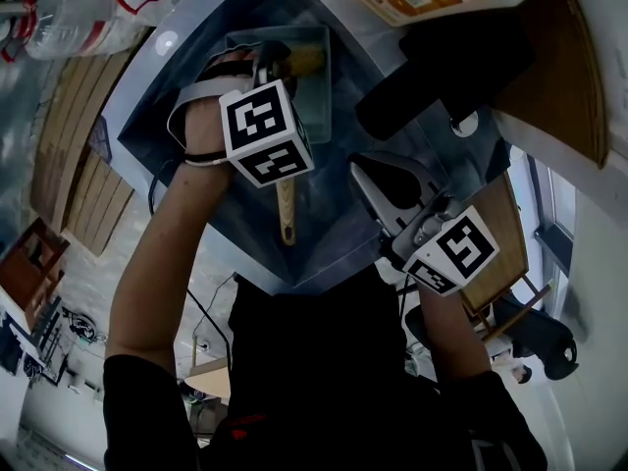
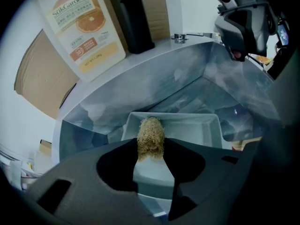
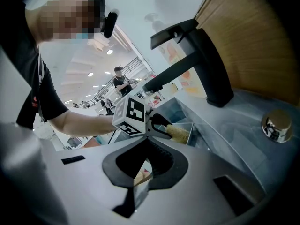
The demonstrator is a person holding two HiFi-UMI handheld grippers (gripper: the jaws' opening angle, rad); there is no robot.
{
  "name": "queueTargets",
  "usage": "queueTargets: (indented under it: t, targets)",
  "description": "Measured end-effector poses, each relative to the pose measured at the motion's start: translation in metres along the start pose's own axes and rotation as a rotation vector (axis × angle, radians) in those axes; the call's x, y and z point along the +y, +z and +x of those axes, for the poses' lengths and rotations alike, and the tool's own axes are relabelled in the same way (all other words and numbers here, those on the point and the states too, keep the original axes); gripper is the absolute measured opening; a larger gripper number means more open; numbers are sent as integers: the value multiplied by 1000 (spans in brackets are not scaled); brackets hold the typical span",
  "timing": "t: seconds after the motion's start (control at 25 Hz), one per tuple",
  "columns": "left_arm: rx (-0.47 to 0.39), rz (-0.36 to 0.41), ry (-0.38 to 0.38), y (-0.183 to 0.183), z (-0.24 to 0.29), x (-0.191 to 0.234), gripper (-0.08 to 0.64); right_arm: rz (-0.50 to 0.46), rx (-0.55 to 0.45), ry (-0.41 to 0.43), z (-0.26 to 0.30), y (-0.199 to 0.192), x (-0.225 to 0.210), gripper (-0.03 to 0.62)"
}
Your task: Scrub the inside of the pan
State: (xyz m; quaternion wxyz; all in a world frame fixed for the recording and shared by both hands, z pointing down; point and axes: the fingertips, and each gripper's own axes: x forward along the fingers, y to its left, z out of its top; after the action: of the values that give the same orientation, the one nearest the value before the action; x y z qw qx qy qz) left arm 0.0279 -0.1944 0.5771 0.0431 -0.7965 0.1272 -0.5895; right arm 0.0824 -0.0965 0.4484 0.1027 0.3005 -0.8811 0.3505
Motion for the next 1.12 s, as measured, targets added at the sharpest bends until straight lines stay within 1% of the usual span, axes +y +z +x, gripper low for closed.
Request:
queueTargets:
  t: [0.72,1.0,1.12]
  targets:
    - [11,11,-75,-9,-22,-83,173,-27,-11,19,-18,-19,37,2]
    - [26,22,-106,-11,-28,-105,173,-36,-23,27,-27,-24,48,2]
    - [28,18,-105,-12,-29,-107,173,-41,-25,26,-30,-25,50,2]
